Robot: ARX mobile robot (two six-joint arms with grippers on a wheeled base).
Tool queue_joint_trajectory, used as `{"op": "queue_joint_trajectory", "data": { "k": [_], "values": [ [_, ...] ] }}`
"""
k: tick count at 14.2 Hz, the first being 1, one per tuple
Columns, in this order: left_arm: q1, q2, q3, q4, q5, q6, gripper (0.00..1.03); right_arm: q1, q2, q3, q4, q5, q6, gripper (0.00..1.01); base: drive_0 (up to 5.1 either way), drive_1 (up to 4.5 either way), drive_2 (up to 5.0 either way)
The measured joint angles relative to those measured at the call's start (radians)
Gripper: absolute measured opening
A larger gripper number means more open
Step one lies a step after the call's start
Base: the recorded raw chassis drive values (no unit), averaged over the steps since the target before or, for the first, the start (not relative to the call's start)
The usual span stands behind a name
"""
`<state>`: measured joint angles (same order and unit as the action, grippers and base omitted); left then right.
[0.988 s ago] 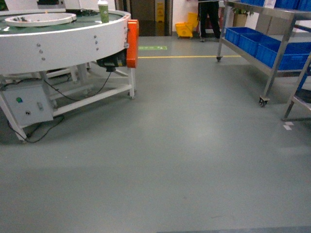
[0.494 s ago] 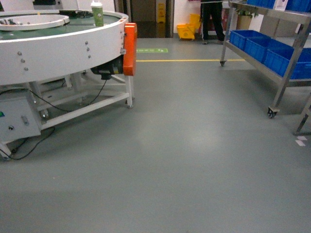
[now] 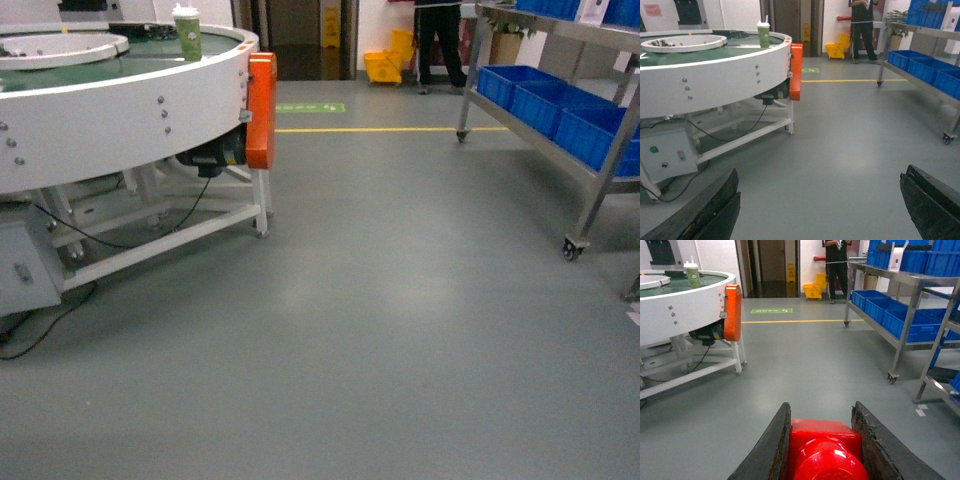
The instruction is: Pick red block from blue box to shelf
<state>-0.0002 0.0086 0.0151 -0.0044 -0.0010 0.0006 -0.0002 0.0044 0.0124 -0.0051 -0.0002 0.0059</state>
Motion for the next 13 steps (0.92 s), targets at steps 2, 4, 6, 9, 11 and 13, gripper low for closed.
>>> {"op": "queue_joint_trajectory", "data": {
  "k": [2, 4, 6, 9, 11, 13],
  "values": [
    [0.0, 0.0, 0.0, -0.001, 0.0, 0.0, 0.98, 0.0, 0.0, 0.0, -0.001, 0.0, 0.0, 0.29, 0.0, 4.35, -4.3],
    [0.0, 0.0, 0.0, 0.0, 0.0, 0.0, 0.98, 0.0, 0.0, 0.0, 0.001, 0.0, 0.0, 0.29, 0.0, 4.3, -4.4],
    [0.0, 0.0, 0.0, -0.001, 0.0, 0.0, 0.98, 0.0, 0.0, 0.0, 0.001, 0.0, 0.0, 0.29, -0.1, 4.27, -4.4],
    [0.0, 0.0, 0.0, 0.004, 0.002, 0.0, 0.98, 0.0, 0.0, 0.0, -0.001, 0.0, 0.0, 0.29, 0.0, 4.34, -4.3],
    [0.0, 0.0, 0.0, 0.001, 0.001, 0.0, 0.98, 0.0, 0.0, 0.0, 0.0, 0.0, 0.0, 0.29, 0.1, 4.4, -4.3],
    [0.0, 0.0, 0.0, 0.0, 0.0, 0.0, 0.98, 0.0, 0.0, 0.0, 0.0, 0.0, 0.0, 0.29, 0.1, 4.46, -4.2]
  ]
}}
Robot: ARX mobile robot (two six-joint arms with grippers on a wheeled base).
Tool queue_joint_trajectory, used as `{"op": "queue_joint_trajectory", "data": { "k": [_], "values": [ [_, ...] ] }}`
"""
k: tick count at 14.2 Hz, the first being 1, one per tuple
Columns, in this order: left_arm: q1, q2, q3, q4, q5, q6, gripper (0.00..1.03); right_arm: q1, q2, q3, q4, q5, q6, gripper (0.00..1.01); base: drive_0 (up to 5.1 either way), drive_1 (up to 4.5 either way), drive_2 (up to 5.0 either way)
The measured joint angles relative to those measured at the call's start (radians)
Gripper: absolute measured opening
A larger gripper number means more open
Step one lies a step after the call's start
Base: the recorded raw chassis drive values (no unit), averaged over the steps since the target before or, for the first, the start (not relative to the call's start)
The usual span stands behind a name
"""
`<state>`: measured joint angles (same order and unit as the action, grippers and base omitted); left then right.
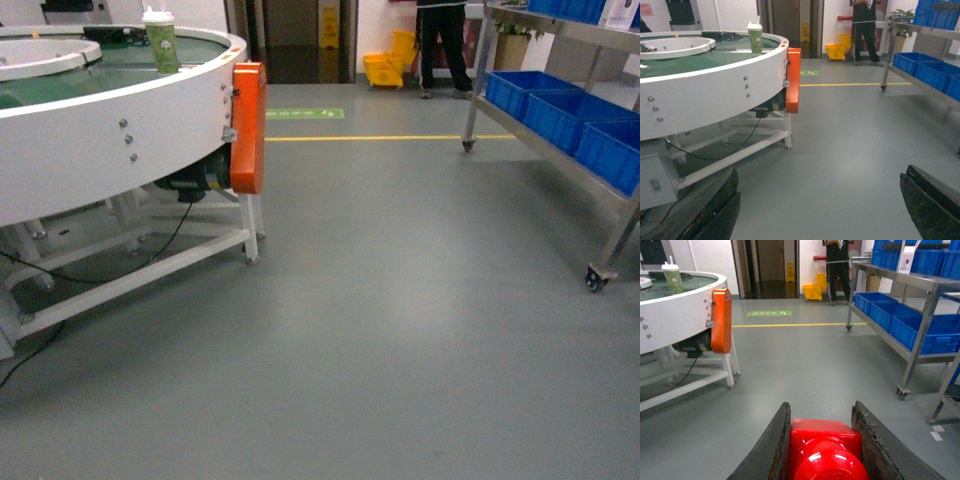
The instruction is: Pick red block from blue box to shelf
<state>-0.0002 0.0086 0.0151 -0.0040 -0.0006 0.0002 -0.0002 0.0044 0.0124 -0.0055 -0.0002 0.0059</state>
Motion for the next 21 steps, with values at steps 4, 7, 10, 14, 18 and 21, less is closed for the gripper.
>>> {"op": "queue_joint_trajectory", "data": {
  "k": [4, 7, 10, 14, 18, 21],
  "values": [
    [0.0, 0.0, 0.0, -0.001, 0.0, 0.0, 0.98, 0.0, 0.0, 0.0, 0.0, 0.0, 0.0, 0.29, 0.0, 4.36, -4.3],
    [0.0, 0.0, 0.0, 0.002, 0.001, 0.0, 0.98, 0.0, 0.0, 0.0, 0.001, 0.0, 0.0, 0.29, 0.0, 4.29, -4.4],
    [0.0, 0.0, 0.0, -0.002, 0.0, 0.0, 0.98, 0.0, 0.0, 0.0, -0.001, 0.0, 0.0, 0.29, 0.0, 4.35, -4.3],
    [0.0, 0.0, 0.0, 0.0, 0.0, 0.0, 0.98, 0.0, 0.0, 0.0, 0.0, 0.0, 0.0, 0.29, 0.1, 4.41, -4.3],
    [0.0, 0.0, 0.0, 0.0, 0.0, 0.0, 0.98, 0.0, 0.0, 0.0, -0.002, 0.0, 0.0, 0.29, 0.1, 4.44, -4.2],
    [0.0, 0.0, 0.0, -0.003, -0.001, 0.0, 0.98, 0.0, 0.0, 0.0, 0.0, 0.0, 0.0, 0.29, 0.0, 4.29, -4.4]
  ]
}}
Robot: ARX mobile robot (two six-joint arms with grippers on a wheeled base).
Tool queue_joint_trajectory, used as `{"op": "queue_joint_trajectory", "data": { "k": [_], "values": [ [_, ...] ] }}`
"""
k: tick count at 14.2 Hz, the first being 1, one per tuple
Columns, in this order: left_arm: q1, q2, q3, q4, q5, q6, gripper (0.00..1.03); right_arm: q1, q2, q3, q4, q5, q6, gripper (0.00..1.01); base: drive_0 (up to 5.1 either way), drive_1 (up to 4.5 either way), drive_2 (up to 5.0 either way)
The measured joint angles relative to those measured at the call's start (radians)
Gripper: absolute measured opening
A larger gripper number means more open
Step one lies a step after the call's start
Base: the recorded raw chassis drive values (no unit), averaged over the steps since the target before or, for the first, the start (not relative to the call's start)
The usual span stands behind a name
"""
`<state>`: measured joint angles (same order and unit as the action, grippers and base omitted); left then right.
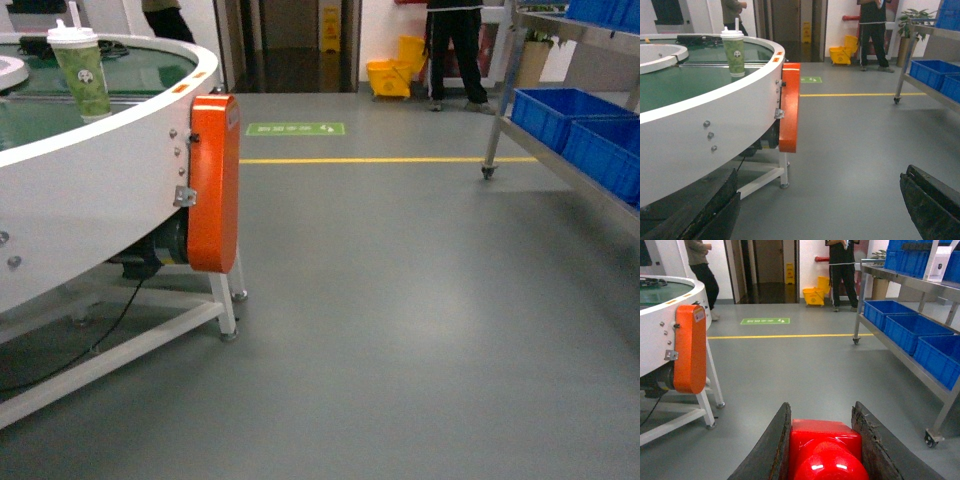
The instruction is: Pick red block from blue box to shelf
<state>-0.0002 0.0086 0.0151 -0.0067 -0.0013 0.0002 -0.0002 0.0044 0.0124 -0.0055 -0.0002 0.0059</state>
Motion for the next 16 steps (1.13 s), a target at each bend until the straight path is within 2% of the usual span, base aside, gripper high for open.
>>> {"op": "queue_joint_trajectory", "data": {
  "k": [1, 16],
  "values": [
    [0.0, 0.0, 0.0, 0.004, 0.001, 0.0, 0.98, 0.0, 0.0, 0.0, 0.0, 0.0, 0.0, 0.29, -0.7, 3.55, -4.9],
    [0.0, 0.0, 0.0, 0.003, 0.0, 0.0, 0.98, 0.0, 0.0, 0.0, 0.0, 0.0, 0.0, 0.29, -1.6, -1.61, -1.6]
  ]
}}
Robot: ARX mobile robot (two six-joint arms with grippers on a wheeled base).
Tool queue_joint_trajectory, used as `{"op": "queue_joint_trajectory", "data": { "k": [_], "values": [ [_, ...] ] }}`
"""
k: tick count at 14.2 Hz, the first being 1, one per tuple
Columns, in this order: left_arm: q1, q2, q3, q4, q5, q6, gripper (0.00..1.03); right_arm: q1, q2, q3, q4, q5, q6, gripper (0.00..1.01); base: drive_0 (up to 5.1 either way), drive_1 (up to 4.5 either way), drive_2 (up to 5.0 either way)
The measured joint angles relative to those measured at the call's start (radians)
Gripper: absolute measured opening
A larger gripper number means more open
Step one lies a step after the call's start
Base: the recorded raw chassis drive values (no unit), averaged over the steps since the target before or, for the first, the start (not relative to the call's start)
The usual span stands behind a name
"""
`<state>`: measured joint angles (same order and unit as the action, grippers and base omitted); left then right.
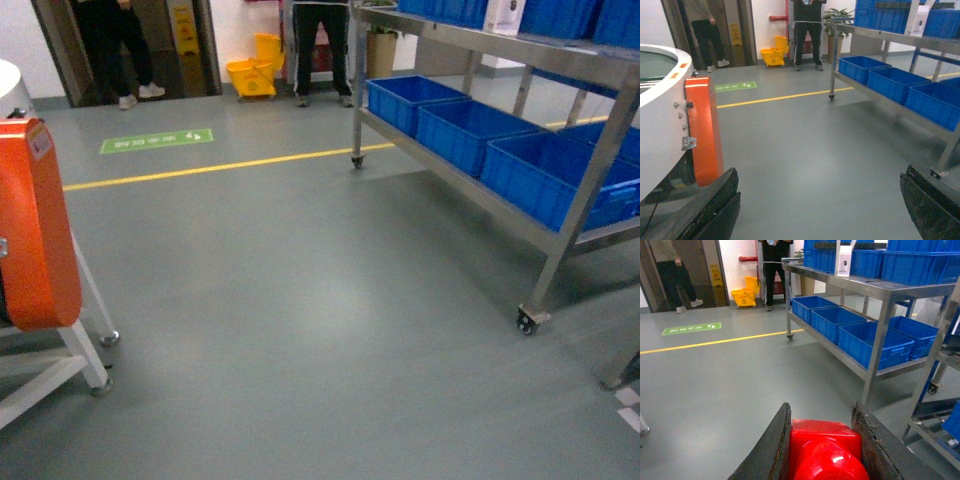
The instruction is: Pick red block from blue box to shelf
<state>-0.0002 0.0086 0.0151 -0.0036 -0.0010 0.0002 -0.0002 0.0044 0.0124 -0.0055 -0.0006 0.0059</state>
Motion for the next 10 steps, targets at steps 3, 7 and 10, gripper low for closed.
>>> {"op": "queue_joint_trajectory", "data": {
  "k": [3, 7, 10],
  "values": [
    [0.0, 0.0, 0.0, 0.0, 0.0, 0.0, 0.98, 0.0, 0.0, 0.0, 0.0, 0.0, 0.0, 0.29, -1.5, -1.48, -1.5],
    [0.0, 0.0, 0.0, 0.0, 0.0, 0.0, 0.98, 0.0, 0.0, 0.0, 0.0, 0.0, 0.0, 0.29, -1.5, -1.5, -1.5],
    [0.0, 0.0, 0.0, 0.0, 0.0, 0.0, 0.98, 0.0, 0.0, 0.0, 0.0, 0.0, 0.0, 0.29, -1.5, -1.53, -1.5]
  ]
}}
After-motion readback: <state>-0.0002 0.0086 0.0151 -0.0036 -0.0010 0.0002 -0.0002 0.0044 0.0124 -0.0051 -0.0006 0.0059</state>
